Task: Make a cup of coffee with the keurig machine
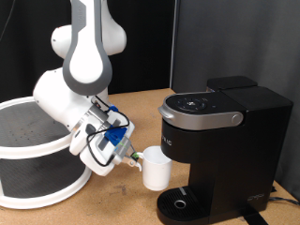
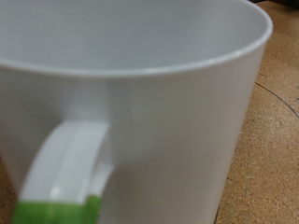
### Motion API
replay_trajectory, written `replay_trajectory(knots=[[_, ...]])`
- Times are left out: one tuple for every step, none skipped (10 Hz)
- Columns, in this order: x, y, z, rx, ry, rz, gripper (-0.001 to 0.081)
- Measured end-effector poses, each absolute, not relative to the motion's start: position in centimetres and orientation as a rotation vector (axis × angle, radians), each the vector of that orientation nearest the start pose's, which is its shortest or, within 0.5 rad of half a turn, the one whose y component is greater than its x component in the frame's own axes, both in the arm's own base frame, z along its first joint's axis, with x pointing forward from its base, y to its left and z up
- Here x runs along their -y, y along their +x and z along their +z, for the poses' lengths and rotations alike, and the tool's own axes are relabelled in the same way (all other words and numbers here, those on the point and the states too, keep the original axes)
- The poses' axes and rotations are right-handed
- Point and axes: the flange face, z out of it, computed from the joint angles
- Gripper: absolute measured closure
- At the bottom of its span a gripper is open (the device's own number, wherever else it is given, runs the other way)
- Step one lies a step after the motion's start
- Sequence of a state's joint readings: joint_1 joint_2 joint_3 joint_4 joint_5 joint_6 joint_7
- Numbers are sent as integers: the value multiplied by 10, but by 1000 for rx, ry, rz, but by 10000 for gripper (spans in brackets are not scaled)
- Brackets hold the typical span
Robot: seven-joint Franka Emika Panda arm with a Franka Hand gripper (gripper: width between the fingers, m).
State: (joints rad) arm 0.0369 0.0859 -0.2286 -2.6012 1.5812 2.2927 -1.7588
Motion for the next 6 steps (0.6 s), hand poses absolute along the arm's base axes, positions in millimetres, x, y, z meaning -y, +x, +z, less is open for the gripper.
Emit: replay_trajectory(knots=[[55,412,208,234,-2307,-724,731],[51,415,206,235,-2304,-726,731],[48,419,206,238,-2299,-731,731],[44,423,205,239,-2294,-739,731],[41,427,205,238,-2290,-744,731],[39,430,204,242,-2290,-743,731]])
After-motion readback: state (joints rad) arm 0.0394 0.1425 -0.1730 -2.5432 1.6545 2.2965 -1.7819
